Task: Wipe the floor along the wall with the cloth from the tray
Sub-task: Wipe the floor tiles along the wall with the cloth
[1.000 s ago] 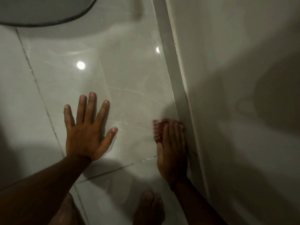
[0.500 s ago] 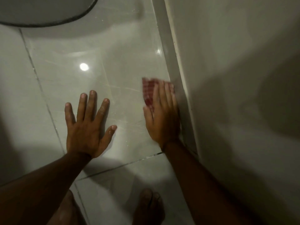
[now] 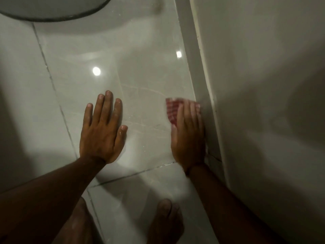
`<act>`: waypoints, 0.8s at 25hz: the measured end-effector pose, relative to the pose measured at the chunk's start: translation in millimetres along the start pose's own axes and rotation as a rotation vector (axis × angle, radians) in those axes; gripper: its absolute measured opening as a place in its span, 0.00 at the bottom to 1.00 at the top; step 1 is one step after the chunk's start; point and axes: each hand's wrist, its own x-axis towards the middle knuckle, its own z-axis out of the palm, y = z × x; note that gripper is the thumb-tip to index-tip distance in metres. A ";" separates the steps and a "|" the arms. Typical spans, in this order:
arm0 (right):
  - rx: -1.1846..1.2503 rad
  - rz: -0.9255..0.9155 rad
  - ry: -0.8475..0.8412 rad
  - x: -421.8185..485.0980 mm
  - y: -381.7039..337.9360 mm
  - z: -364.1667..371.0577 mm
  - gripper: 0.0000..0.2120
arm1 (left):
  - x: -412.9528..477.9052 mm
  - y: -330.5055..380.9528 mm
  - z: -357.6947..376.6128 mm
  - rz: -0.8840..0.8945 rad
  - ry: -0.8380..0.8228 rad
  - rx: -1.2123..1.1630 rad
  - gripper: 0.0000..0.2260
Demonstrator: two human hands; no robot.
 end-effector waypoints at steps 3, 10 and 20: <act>0.003 0.013 0.031 100.7 -31.4 -10.4 0.30 | -6.0 -1.6 -0.8 -0.015 -0.022 0.000 0.33; -0.002 -0.012 0.073 50.6 -5.2 18.1 0.28 | 2.1 -5.6 3.8 -0.024 -0.036 0.022 0.33; 0.092 0.239 -0.302 -184.1 93.0 53.0 0.24 | -35.0 16.6 21.2 -0.049 -0.357 -0.077 0.33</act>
